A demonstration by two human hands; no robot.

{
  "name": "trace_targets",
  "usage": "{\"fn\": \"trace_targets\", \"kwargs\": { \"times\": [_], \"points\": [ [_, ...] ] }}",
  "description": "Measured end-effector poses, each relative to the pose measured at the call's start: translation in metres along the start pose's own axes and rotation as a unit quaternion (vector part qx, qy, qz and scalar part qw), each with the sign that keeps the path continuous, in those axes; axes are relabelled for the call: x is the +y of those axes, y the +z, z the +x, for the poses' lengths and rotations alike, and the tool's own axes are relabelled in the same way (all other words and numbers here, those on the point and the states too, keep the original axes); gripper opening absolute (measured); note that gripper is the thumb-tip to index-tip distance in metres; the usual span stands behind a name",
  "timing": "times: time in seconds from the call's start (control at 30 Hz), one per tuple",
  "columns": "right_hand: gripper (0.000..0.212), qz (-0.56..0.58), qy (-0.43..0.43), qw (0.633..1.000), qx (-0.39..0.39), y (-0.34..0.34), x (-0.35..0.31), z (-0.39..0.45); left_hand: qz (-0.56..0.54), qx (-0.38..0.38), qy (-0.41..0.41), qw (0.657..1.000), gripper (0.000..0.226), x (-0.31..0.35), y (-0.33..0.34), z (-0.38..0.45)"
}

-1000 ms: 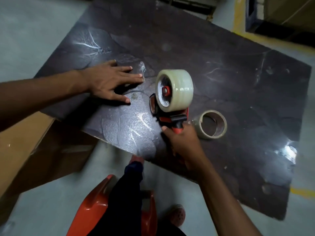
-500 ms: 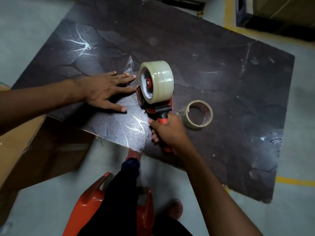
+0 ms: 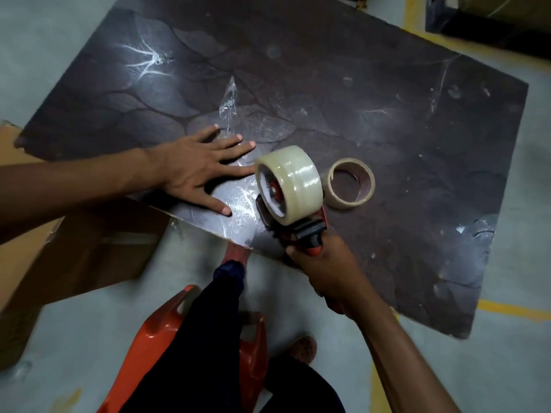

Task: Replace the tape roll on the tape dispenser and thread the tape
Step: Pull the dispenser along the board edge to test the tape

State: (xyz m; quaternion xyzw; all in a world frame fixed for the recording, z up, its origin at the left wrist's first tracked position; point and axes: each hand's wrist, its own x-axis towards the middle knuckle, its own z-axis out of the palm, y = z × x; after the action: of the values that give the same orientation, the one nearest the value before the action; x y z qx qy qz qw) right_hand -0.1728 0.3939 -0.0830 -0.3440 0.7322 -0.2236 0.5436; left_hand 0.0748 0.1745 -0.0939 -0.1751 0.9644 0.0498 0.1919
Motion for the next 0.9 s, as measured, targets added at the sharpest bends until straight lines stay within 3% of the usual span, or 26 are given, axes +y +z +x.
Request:
{"fn": "trace_targets", "kwargs": {
  "times": [0.2, 0.37, 0.57, 0.77, 0.83, 0.9],
  "points": [
    [0.024, -0.008, -0.018, 1.0, 0.008, 0.001, 0.005, -0.011, -0.024, 0.014, 0.004, 1.0, 0.101, 0.029, 0.013, -0.005],
    [0.044, -0.018, 0.017, 0.999, 0.027, -0.005, 0.032, -0.053, -0.028, 0.016, 0.022, 0.999, 0.101, 0.074, 0.025, -0.014],
    [0.039, 0.001, 0.048, 0.999, 0.011, -0.011, 0.031, -0.059, -0.042, 0.003, -0.006, 0.999, 0.1, 0.098, 0.024, -0.017],
    [0.013, 0.02, 0.048, 0.999, -0.001, -0.017, 0.047, -0.074, -0.058, 0.005, 0.001, 0.998, 0.1, 0.112, 0.027, -0.016],
    [0.035, -0.007, 0.051, 0.999, -0.005, -0.02, 0.054, -0.087, -0.058, -0.003, -0.007, 0.998, 0.104, 0.122, 0.027, -0.015],
    [0.038, -0.029, 0.054, 0.998, 0.001, -0.022, 0.057, -0.095, -0.055, -0.005, -0.012, 0.998, 0.106, 0.132, 0.028, -0.014]
  ]
}}
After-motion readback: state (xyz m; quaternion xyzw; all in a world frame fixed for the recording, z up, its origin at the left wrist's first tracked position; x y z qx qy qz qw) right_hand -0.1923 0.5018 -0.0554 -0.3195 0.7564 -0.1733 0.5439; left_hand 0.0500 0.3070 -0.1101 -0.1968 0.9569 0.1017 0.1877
